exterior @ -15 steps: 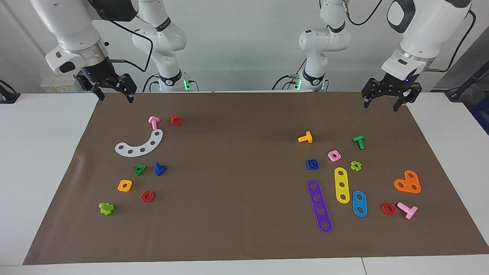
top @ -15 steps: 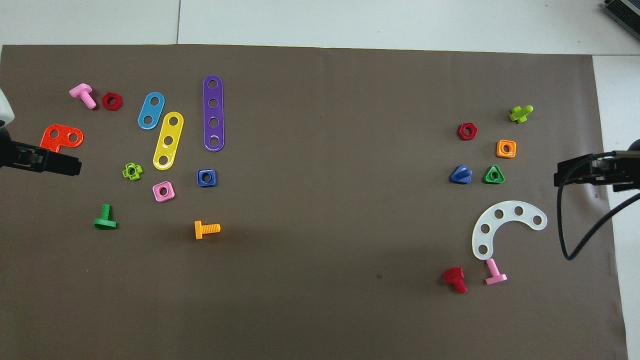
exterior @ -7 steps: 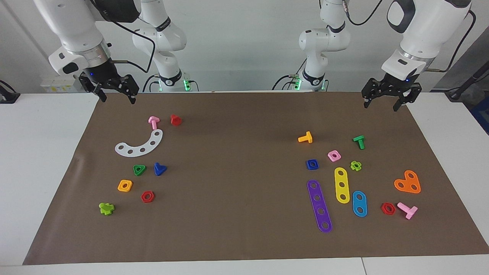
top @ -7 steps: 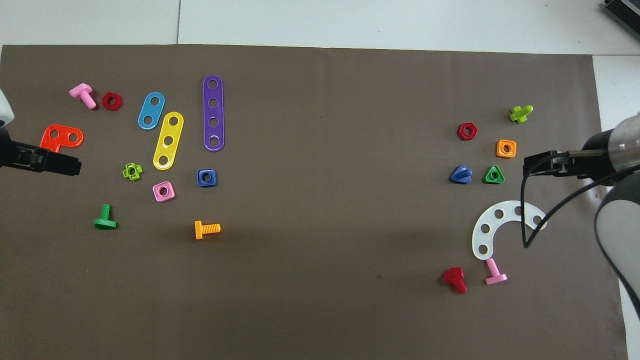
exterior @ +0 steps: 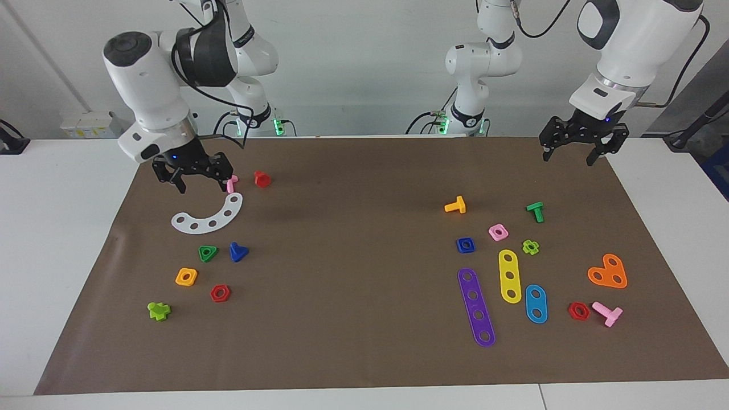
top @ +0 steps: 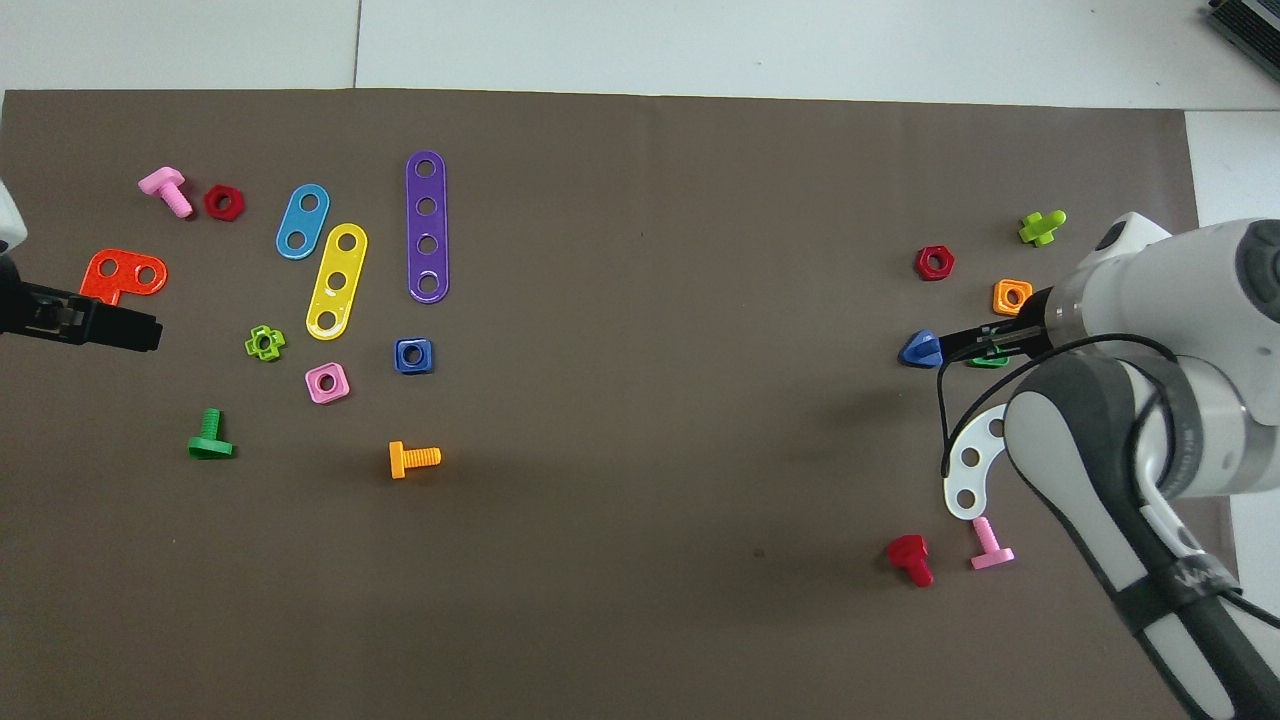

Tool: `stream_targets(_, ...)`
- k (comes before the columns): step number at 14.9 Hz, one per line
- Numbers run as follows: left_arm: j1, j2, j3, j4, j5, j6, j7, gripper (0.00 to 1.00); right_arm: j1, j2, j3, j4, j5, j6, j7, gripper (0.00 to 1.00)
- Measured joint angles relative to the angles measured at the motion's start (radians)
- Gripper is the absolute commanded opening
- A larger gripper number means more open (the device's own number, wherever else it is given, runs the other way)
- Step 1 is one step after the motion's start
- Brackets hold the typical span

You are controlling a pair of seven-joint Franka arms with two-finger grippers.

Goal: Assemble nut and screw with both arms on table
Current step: 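Reach the right gripper down and grasp the blue triangular nut, then carry the blue triangle with the right gripper to the table centre, release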

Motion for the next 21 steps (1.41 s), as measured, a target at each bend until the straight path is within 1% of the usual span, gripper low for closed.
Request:
stream_targets(3,0.000,0.000,0.000,0.000,0.000,0.000,0.000,1.00,0.012,0.092,0.001,-0.011,0.000,0.120,-0.004,0.98)
stream_targets(5,0.000,0.000,0.000,0.000,0.000,0.000,0.000,1.00,0.017,0.125,0.002,-0.017,0.000,0.177,-0.004,0.90)
stream_targets(7,0.000,0.000,0.001,0.000,0.000,0.000,0.000,1.00,0.017,0.138,0.002,-0.036,0.000,0.205,-0.004,0.82)
stream_targets(8,0.000,0.000,0.001,0.000,0.000,0.000,0.000,1.00,0.017,0.139,0.002,-0.047,0.000,0.213,-0.004,0.74)
stream_targets(9,0.000,0.000,0.001,0.000,0.000,0.000,0.000,1.00,0.017,0.139,0.002,-0.055,0.000,0.220,-0.004,0.62)
stream_targets(10,0.000,0.000,0.001,0.000,0.000,0.000,0.000,1.00,0.017,0.139,0.002,-0.058,0.000,0.225,-0.004,0.53)
stream_targets(11,0.000,0.000,0.001,0.000,0.000,0.000,0.000,1.00,0.018,0.139,0.002,-0.060,0.000,0.228,-0.004,0.49)
stream_targets(12,0.000,0.000,0.001,0.000,0.000,0.000,0.000,1.00,0.018,0.139,0.002,-0.060,0.000,0.230,-0.004,0.41)
stream_targets(13,0.000,0.000,0.001,0.000,0.000,0.000,0.000,1.00,0.018,0.139,0.002,-0.061,0.000,0.232,-0.004,0.39)
stream_targets(16,0.000,0.000,0.001,0.000,0.000,0.000,0.000,1.00,0.018,0.139,0.001,-0.062,0.001,0.232,-0.004,0.39)
stream_targets(17,0.000,0.000,0.001,0.000,0.000,0.000,0.000,1.00,0.018,0.139,0.001,-0.064,0.001,0.233,-0.004,0.36)
stream_targets(18,0.000,0.000,0.001,0.000,0.000,0.000,0.000,1.00,0.018,0.139,0.001,-0.064,0.001,0.234,-0.004,0.29)
stream_targets(19,0.000,0.000,0.001,0.000,0.000,0.000,0.000,1.00,0.017,0.139,0.001,-0.064,0.002,0.234,-0.004,0.03)
stream_targets(20,0.000,0.000,0.001,0.000,0.000,0.000,0.000,1.00,0.017,0.139,0.001,-0.065,0.002,0.234,-0.004,0.00)
stream_targets(21,0.000,0.000,0.001,0.000,0.000,0.000,0.000,1.00,0.017,0.139,0.001,-0.065,0.002,0.234,-0.002,0.00)
